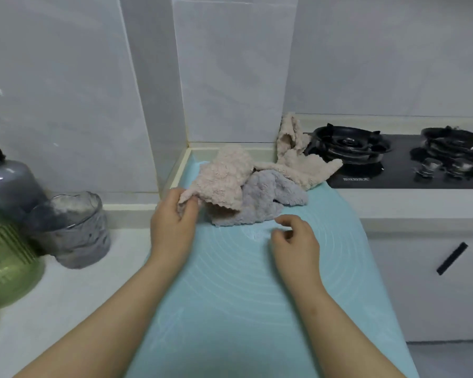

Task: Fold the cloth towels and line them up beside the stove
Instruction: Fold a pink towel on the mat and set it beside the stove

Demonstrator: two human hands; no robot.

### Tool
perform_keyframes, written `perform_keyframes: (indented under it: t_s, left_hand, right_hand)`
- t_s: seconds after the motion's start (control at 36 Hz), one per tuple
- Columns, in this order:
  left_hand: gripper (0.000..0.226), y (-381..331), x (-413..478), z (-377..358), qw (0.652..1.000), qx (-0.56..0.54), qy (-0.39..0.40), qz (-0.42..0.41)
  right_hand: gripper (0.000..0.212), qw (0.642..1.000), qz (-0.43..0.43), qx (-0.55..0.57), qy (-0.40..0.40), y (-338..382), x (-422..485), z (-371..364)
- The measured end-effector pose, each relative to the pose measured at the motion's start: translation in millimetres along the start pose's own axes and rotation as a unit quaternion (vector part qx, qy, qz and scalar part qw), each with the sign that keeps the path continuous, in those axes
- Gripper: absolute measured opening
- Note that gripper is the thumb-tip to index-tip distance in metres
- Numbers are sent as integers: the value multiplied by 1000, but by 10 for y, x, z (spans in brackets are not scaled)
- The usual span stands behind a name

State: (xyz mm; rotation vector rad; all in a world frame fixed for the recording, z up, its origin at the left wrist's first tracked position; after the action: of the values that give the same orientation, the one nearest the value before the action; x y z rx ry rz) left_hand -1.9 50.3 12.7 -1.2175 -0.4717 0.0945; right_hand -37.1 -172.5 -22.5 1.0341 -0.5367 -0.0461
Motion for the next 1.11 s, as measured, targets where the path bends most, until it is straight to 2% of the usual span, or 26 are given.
perform_keyframes:
  t_s: [0.17, 0.28, 0.47, 0.56, 0.64, 0.69, 0.78, 0.83, 0.94, 1.03, 1.11]
  left_hand:
    - [19, -10, -397, 350, 1000, 9, 11, -28]
    - [22, -62, -626, 545, 997, 54, 24, -41]
    - [21, 175, -895, 532, 981, 167, 101, 8]
    - [17, 176, -885, 420, 966, 220, 134, -18]
    - [16, 181, -869, 354, 957, 254, 132, -39]
    - [13, 188, -846, 350, 958, 256, 126, -43]
    - [31, 225, -817, 340, 963, 231, 135, -37]
    - [38, 252, -791, 336, 964, 225, 140, -28]
    - [37, 314, -718, 325, 967, 205, 149, 2]
    - [38, 364, -678, 323, 971, 183, 154, 25]
    - [39, 372, -675, 325, 971, 175, 159, 27]
  right_hand:
    - [27, 1000, 12, 9, 4, 176, -268, 24]
    - [27, 998, 30, 6, 53, 319, -667, -26]
    - [27, 982, 78, -112, 130, 457, -905, -106]
    - [29, 972, 97, -164, 141, 467, -902, -172]
    - [34, 959, 105, -209, 160, 448, -882, -218]
    - [41, 953, 105, -225, 172, 443, -843, -241]
    - [59, 955, 76, -213, 193, 432, -694, -272]
    - [64, 944, 72, -241, 215, 443, -590, -350]
    - [62, 916, 118, -323, 208, 525, -480, -568]
    - [55, 912, 164, -316, 202, 595, -438, -807]
    - [43, 926, 177, -280, 182, 635, -393, -917]
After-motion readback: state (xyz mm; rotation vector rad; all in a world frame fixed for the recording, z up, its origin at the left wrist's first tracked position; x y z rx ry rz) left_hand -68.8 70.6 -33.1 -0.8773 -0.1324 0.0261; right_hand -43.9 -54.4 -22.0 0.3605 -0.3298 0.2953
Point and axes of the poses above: each hand's wrist, its own x-axis towards the middle knuckle, its own z-axis out of the back of the hand, y = z × x, the point moved 8 cm from there along x, towards the middle knuckle, and after that the axes turned 9 degrees about z, right-handed, at the moved point
